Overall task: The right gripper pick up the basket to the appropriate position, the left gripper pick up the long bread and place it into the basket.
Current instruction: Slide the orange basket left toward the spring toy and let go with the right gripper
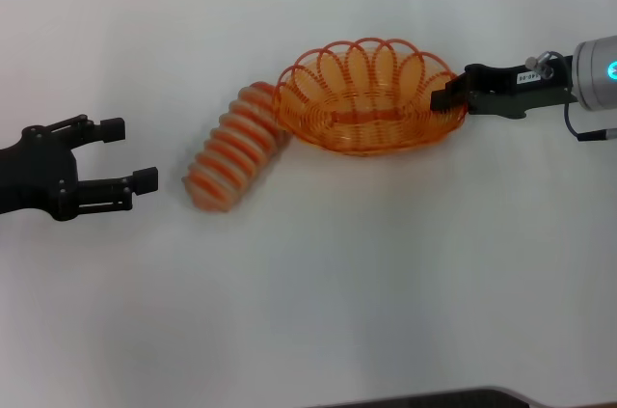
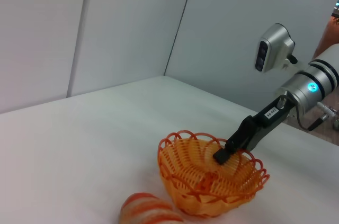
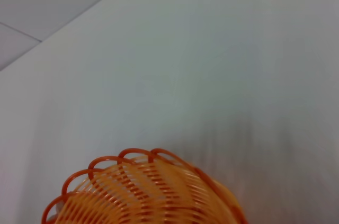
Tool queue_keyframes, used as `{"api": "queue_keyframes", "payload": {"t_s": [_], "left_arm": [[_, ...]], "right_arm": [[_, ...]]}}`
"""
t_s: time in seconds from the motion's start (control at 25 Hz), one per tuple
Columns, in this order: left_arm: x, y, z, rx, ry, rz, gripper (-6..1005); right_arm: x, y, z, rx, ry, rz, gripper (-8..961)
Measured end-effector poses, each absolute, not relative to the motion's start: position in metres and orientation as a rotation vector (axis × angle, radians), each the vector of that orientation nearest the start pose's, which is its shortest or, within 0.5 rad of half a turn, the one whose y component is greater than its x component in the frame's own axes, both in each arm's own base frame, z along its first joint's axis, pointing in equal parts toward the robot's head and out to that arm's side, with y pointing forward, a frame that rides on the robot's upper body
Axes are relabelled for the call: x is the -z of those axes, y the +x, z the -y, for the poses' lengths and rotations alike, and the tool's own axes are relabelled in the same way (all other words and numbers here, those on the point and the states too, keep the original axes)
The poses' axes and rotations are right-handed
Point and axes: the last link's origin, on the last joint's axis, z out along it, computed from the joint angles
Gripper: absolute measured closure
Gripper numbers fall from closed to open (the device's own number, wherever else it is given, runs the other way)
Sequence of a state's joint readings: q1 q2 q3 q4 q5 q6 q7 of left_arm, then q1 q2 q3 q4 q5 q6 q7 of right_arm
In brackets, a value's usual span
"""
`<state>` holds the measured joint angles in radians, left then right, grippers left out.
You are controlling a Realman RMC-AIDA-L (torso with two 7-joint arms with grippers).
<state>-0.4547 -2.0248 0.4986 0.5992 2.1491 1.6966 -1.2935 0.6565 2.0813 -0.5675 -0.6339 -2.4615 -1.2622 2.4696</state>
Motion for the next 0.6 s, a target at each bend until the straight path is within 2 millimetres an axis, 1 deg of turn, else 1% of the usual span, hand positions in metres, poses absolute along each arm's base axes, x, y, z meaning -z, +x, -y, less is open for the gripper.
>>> {"api": "queue_keyframes", "payload": {"t_s": [0.4,0.6], "left_arm": [[-0.0225,-0.3072,-0.2909,0.693,-2.718,0.693,122],[-0.0214,-0.3073,-0.2899,0.695,-2.718,0.692,123]], "right_arm": [[0.0146,0.3011,-0.3634,-0.345,-2.033,-1.948,851],[0.0157,0.3009,-0.3627,-0.372,-2.031,-1.956,851]]}}
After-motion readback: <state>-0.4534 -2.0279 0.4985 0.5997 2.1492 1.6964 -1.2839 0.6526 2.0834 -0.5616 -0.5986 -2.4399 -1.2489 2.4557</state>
